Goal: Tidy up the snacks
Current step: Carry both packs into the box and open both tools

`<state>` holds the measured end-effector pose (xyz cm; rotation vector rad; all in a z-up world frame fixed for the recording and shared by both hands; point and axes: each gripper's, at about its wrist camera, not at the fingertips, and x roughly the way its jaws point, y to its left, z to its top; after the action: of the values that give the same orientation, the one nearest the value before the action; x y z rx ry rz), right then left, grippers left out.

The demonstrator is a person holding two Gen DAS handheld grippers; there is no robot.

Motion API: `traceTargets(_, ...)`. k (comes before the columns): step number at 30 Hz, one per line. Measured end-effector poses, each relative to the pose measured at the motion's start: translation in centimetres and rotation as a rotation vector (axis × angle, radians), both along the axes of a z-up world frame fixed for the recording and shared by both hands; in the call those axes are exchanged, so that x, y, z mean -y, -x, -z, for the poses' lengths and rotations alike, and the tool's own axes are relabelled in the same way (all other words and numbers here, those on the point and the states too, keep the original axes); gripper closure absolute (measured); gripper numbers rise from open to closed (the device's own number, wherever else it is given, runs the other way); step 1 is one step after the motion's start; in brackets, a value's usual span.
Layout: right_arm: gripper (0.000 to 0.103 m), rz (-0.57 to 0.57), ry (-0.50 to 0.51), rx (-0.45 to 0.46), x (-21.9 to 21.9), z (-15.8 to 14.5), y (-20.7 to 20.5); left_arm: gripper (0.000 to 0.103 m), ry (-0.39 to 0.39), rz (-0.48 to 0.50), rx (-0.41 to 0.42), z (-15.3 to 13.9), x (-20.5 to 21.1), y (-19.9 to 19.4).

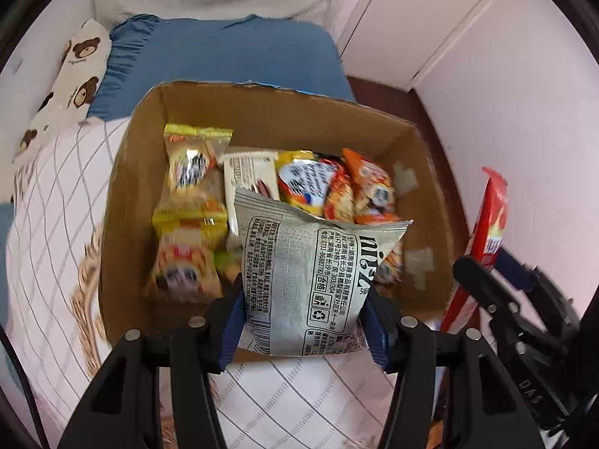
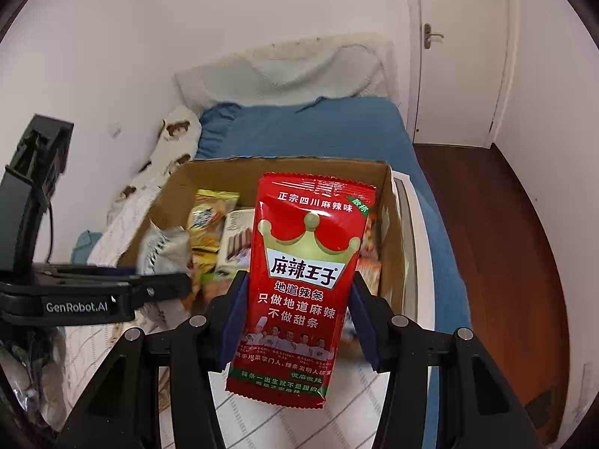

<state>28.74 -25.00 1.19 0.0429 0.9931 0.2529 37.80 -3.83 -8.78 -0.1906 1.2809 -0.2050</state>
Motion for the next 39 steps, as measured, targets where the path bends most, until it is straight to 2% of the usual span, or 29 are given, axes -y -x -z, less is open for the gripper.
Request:
traceTargets(3, 0.049, -0.023, 0.009, -0.057, -1.1, 1.8, -4.1, 0.05, -0.051, -0.01, -0.051, 2.1, -0.4, -3.0)
traceTargets(7, 0.049, -0.055, 0.015, -0.155, -2.3, 5.0, -8.4, 0.05, -0.102, -0.015, -0.114, 5.0, -0.8, -5.0)
traceTargets(11, 0.047, -0.081, 0.013, -0.249, -3.3, 8.3, -10.3, 0.05, -0.118, -0.028, -0.179, 7.5, -1.2, -6.4)
traceTargets(13, 0.026, -0.09, 0.011, -0.337, -3.6, 9.8, -10.6, 0.046, -0.154, -0.033, -0.203, 8.5, -1.3, -6.8)
traceTargets(14, 0.006, -0.083, 0.02, -0.354, -3.7, 10.4, -10.8, 0.033, -0.162, -0.035, -0.204, 8.7, -1.3, -6.8)
traceTargets(15, 0.004, -0.072, 0.03, -0.348, -3.6, 10.7, -10.9, 0.019, -0.175, -0.045, -0.2, 8.8, -1.5, -6.9)
traceTargets(16, 0.004, -0.061, 0.028, -0.342, -3.4, 11.0, -10.8, 0.014, -0.175, -0.054, -0.19, 8.7, -1.6, -6.8)
traceTargets(19, 0.004, -0.017, 0.013, -0.349, -2.2, 11.7, -10.3, 0.011, -0.177, -0.072, -0.166, 8.4, -2.0, -6.5)
traceTargets(25, 0.004, 0.055, 0.056, -0.307, -0.7, 10.6, -9.2, 0.011, -0.184, -0.09, -0.136, 7.2, -2.3, -5.5)
traceTargets(28, 0.003, 0.068, 0.096, -0.292, -0.6, 9.6, -8.3, 0.011, -0.193, -0.087, -0.103, 6.2, -2.2, -4.4)
traceTargets(39, 0.003, 0.087, 0.137, -0.213, -0.5, 4.7, -3.5, 0.011, -0.221, -0.099, 0.03, 1.8, -1.4, 0.2)
